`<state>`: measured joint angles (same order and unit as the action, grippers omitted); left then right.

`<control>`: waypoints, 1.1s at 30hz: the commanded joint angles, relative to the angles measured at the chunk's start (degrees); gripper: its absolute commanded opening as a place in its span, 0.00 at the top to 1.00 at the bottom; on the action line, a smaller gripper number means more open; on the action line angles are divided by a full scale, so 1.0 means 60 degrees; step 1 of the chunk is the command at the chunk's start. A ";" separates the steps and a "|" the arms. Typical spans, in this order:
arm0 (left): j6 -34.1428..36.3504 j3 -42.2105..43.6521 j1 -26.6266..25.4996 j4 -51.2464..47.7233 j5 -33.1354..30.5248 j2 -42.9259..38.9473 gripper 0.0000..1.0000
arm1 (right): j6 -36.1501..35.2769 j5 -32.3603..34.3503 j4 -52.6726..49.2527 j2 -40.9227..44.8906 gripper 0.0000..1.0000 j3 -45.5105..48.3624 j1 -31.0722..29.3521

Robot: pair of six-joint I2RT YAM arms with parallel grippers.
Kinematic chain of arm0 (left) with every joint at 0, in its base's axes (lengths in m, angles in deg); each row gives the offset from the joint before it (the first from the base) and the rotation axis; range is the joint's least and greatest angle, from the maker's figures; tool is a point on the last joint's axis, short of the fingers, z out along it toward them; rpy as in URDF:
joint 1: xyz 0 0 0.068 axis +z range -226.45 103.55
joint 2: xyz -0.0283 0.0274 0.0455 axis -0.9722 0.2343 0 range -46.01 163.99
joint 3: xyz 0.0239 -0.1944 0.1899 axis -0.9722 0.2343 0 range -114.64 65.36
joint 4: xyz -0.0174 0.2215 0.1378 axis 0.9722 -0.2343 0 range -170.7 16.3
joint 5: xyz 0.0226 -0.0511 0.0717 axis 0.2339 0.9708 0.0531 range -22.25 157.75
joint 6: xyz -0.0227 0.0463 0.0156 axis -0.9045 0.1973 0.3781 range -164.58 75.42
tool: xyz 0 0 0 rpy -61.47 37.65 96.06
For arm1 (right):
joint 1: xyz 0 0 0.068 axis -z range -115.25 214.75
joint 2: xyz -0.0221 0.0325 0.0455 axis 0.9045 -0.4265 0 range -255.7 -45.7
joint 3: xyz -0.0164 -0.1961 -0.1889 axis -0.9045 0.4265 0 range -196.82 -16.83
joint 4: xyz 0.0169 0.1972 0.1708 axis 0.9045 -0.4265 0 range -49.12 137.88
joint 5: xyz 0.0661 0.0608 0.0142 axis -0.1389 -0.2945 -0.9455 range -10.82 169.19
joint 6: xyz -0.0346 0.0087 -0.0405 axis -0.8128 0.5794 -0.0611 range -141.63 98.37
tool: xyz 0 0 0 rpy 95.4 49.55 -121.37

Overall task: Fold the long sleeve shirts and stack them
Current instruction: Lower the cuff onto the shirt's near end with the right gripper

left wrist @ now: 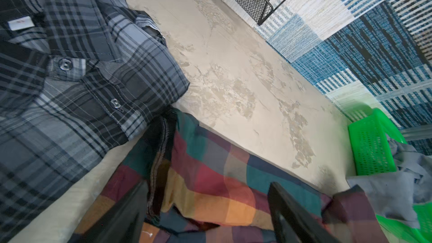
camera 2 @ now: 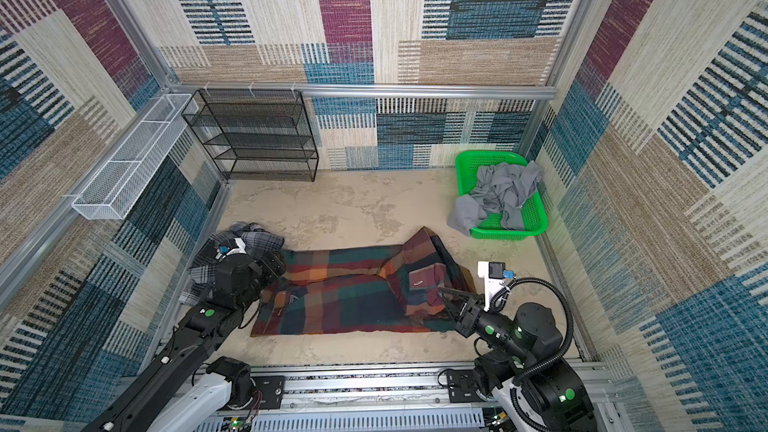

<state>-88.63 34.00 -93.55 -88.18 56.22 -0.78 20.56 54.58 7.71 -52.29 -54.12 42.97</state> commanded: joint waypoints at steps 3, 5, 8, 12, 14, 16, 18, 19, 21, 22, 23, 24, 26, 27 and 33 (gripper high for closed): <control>0.0458 -0.0752 0.0054 -0.0802 0.0722 0.0199 0.16 | 0.0790 0.1162 -0.1737 -0.0715 1.00 -0.1110 0.0061; 0.0493 -0.0956 0.0067 -0.0727 0.0911 0.0288 0.17 | 0.0770 0.1198 -0.2131 -0.1093 1.00 -0.1496 0.0163; 0.0474 -0.1258 0.0075 -0.0736 0.1270 0.0580 0.17 | 0.0492 0.0975 -0.2377 -0.1277 1.00 -0.1409 0.0532; 0.0357 -0.1404 0.0067 -0.0660 0.1676 0.0938 0.17 | 0.0863 0.0696 -0.2222 -0.0683 1.00 0.0016 0.0649; 0.0327 -0.1461 0.0071 -0.0690 0.1813 0.1174 0.17 | 0.1120 0.0676 -0.2009 -0.0259 1.00 0.0851 0.0661; 0.0323 -0.1648 0.0069 -0.0855 0.1975 0.1515 0.17 | 0.1161 0.0794 -0.1801 -0.0100 1.00 0.1305 0.0658; 0.0356 -0.1810 0.0070 -0.0896 0.2182 0.1810 0.17 | 0.0890 0.1049 -0.1766 -0.0419 1.00 0.1447 0.0656; 0.0343 -0.1836 0.0068 -0.0905 0.2264 0.1908 0.17 | 0.0760 0.1047 -0.1674 -0.0608 1.00 0.1461 0.0656; 0.0362 -0.1865 0.0068 -0.0869 0.2337 0.2041 0.17 | 0.0591 0.1123 -0.1474 -0.0865 1.00 0.1588 0.0662; 0.0342 -0.1832 0.0071 -0.0835 0.2382 0.2072 0.17 | 0.0556 0.1113 -0.1361 -0.0938 0.95 0.1680 0.0664; 0.0342 -0.1826 0.0069 -0.0812 0.2423 0.2112 0.17 | 0.0520 0.1106 -0.1288 -0.1040 0.89 0.1793 0.0658; 0.0342 -0.1807 0.0075 -0.0796 0.2460 0.2142 0.17 | 0.0445 0.1126 -0.1223 -0.1133 0.86 0.1819 0.0667; 0.0328 -0.1741 0.0068 -0.0762 0.2528 0.2186 0.17 | 0.0310 0.1174 -0.1107 -0.1388 0.76 0.1695 0.0666; 0.0329 -0.1722 0.0067 -0.0752 0.2571 0.2198 0.17 | 0.0267 0.1224 -0.1098 -0.1533 0.72 0.1595 0.0663; 0.0406 -0.1537 0.0064 -0.0685 0.2702 0.2199 0.17 | -0.0199 0.1635 -0.1448 -0.2139 0.62 0.0729 0.0666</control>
<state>-86.82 24.28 -93.18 -92.66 71.24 12.38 21.53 62.06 -1.71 -64.13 -47.22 46.89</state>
